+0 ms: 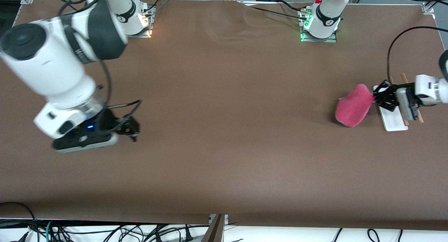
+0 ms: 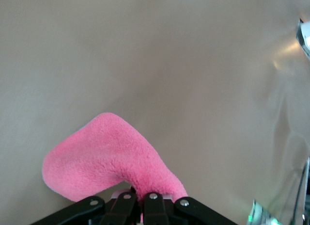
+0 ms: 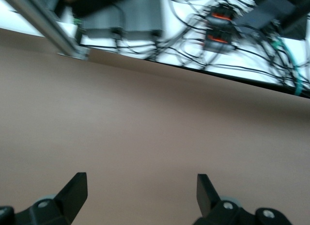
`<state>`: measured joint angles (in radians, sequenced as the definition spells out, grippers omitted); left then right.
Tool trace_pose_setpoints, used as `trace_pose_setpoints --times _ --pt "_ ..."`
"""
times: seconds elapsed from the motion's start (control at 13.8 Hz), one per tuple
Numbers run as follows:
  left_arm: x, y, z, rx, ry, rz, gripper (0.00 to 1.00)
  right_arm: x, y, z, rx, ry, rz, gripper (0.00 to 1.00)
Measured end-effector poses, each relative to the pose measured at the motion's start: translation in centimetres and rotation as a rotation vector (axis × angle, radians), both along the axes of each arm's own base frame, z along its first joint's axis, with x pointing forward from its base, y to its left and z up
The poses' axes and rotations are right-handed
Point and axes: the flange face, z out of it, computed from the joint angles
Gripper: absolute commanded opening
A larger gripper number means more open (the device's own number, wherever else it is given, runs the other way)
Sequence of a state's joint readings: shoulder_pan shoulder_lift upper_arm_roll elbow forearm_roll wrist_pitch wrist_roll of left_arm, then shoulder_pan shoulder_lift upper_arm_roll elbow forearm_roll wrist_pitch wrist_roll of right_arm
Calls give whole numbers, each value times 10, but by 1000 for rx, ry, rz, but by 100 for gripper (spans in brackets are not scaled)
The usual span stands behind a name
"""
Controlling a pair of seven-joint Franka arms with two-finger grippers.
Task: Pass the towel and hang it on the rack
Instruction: 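Carry the towel toward the rack while the right gripper releases, withdraws, then drape the towel over the wooden dowels with the left gripper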
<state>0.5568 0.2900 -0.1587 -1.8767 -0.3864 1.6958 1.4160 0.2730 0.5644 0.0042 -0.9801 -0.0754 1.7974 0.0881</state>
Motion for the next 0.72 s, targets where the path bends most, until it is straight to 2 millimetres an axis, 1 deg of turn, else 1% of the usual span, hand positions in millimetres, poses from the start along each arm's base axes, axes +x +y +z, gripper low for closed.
trace_pose_setpoints --times 0.07,0.22,0.29,0.43,0.51,0.58,0.72 --pt "-5 26 3 4 4 -14 0 4 -27 -4 -18 33 1 100" --pt "-13 70 8 8 0 -40 0 5 -70 -14 -42 118 -15 100" --pt "-16 89 7 8 -4 -48 0 4 -91 -19 -49 163 -38 100" --pt "-22 118 0 0 -17 -59 0 -7 -127 -31 -55 228 -79 100" --pt "-24 129 -5 -2 -27 -69 0 -17 -139 -36 -57 250 -93 100" --pt "-24 138 -7 5 -38 -88 0 -28 -146 -38 -57 257 -99 100" --pt "-18 156 -5 38 -55 -129 0 -52 -151 -33 -57 250 -102 100"
